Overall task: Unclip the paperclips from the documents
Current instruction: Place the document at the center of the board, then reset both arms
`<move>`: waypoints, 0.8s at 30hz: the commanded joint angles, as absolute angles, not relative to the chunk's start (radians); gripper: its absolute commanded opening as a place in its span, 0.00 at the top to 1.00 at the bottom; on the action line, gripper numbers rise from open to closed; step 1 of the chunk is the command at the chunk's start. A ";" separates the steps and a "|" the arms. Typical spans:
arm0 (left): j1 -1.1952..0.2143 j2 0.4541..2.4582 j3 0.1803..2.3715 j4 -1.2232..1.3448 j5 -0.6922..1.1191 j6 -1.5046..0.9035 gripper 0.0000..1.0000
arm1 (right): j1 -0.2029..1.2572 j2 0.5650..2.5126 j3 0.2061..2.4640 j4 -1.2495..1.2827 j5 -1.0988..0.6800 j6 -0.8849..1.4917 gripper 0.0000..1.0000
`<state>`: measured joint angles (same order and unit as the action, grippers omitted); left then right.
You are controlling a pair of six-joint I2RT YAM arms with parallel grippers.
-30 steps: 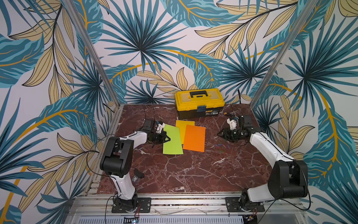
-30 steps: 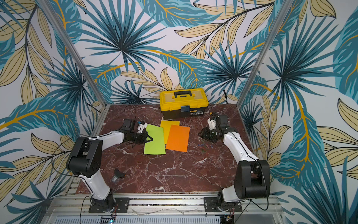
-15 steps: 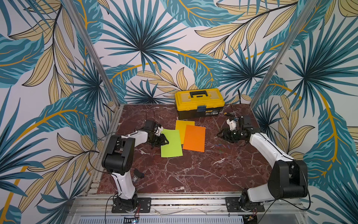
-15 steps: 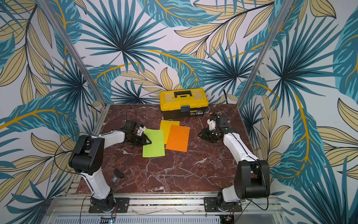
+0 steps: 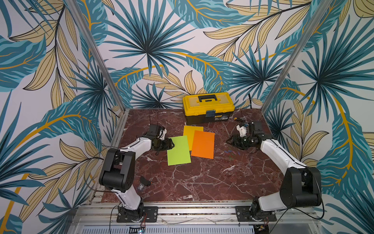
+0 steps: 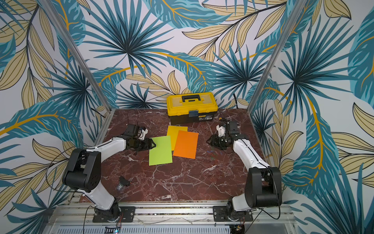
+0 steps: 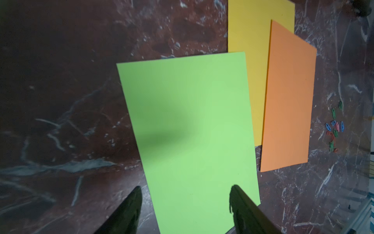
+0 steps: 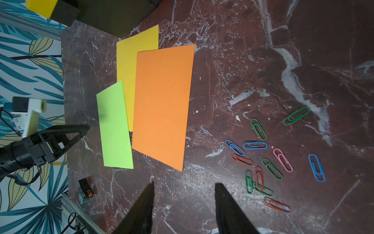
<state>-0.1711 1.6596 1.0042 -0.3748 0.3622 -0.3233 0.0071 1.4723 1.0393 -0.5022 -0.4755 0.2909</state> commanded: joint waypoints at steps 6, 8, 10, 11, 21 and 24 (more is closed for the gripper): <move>-0.164 1.463 0.897 -0.306 0.223 -0.304 0.21 | 0.004 1.466 1.011 -0.449 -0.450 0.265 0.41; -0.165 1.412 0.866 -0.286 0.193 -0.301 0.18 | 0.004 1.466 1.007 -0.435 -0.446 0.255 0.38; -0.166 1.357 0.834 -0.281 0.159 -0.296 0.16 | 0.005 1.461 1.002 -0.417 -0.438 0.249 0.35; -0.165 1.333 0.817 -0.245 0.141 -0.296 0.14 | 0.005 1.459 0.999 -0.408 -0.436 0.246 0.33; -0.166 1.132 0.708 -0.149 -0.005 -0.257 0.07 | 0.006 1.435 0.970 -0.277 -0.412 0.176 0.15; -0.165 1.082 0.662 -0.084 -0.037 -0.242 0.06 | 0.006 1.421 0.943 -0.229 -0.385 0.148 0.11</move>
